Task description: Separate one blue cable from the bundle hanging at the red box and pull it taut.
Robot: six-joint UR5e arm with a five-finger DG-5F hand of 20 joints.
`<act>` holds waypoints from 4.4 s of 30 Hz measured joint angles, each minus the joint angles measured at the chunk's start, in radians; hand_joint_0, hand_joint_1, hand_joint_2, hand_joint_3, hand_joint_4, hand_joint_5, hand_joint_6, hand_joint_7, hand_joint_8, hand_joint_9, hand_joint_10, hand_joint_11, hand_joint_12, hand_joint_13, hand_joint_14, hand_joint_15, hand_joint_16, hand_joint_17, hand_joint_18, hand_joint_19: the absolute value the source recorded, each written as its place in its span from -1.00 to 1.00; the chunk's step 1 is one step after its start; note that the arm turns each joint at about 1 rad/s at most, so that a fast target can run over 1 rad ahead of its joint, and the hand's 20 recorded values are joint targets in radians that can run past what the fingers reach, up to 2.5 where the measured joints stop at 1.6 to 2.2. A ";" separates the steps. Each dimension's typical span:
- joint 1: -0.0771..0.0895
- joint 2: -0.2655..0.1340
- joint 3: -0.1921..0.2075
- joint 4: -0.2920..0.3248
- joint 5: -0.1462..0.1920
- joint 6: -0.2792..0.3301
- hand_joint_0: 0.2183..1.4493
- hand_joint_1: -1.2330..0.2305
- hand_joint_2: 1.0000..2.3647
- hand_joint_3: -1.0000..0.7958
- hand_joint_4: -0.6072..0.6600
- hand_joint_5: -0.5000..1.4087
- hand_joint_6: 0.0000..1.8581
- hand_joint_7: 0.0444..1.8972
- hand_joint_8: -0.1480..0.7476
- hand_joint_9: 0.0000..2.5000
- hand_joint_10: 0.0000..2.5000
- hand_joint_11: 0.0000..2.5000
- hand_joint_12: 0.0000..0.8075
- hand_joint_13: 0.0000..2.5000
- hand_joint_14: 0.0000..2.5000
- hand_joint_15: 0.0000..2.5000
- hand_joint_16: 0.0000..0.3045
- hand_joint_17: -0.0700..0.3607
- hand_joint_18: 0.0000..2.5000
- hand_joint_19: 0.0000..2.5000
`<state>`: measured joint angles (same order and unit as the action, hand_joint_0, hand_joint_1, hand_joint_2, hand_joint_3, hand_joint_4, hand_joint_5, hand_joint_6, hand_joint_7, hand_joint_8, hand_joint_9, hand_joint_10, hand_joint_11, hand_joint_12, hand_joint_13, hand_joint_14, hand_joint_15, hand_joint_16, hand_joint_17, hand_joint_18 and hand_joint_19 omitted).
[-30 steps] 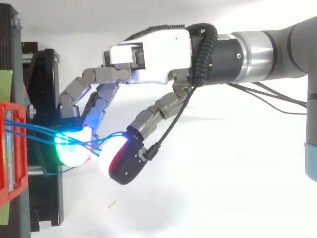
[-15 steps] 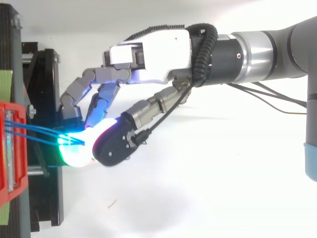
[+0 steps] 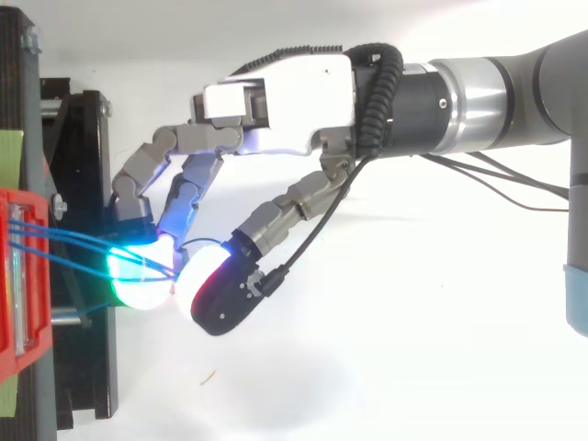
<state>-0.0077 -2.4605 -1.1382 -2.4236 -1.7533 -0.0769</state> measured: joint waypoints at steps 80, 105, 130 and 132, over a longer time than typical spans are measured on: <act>0.002 0.000 0.003 -0.040 0.015 0.008 -0.29 -0.38 -0.99 0.00 0.27 -0.67 -0.09 -0.09 0.09 -0.24 -0.99 -0.38 -0.03 -0.29 -0.99 -0.66 -0.67 -0.15 -0.20 -0.60; 0.006 0.000 0.016 -0.111 0.019 0.015 -0.35 -0.36 -0.99 -0.02 0.09 -0.66 -0.03 0.01 0.13 -0.24 -0.99 -0.40 -0.02 -0.28 -0.99 -0.67 -0.67 -0.15 -0.17 -0.61; -0.011 0.038 0.017 -0.236 -0.019 0.024 -0.37 -0.25 -0.99 -0.21 0.17 -0.64 -0.06 0.14 0.10 -0.19 -0.99 -0.40 -0.07 -0.25 -0.99 -0.66 -0.70 -0.19 -0.15 -0.59; -0.012 0.042 0.016 -0.251 -0.027 0.015 -0.36 -0.33 -0.99 -0.15 0.14 -0.64 -0.05 0.14 0.12 -0.18 -0.99 -0.39 -0.05 -0.25 -0.99 -0.66 -0.68 -0.17 -0.14 -0.60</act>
<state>-0.0194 -2.4190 -1.1220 -2.6745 -1.7802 -0.0616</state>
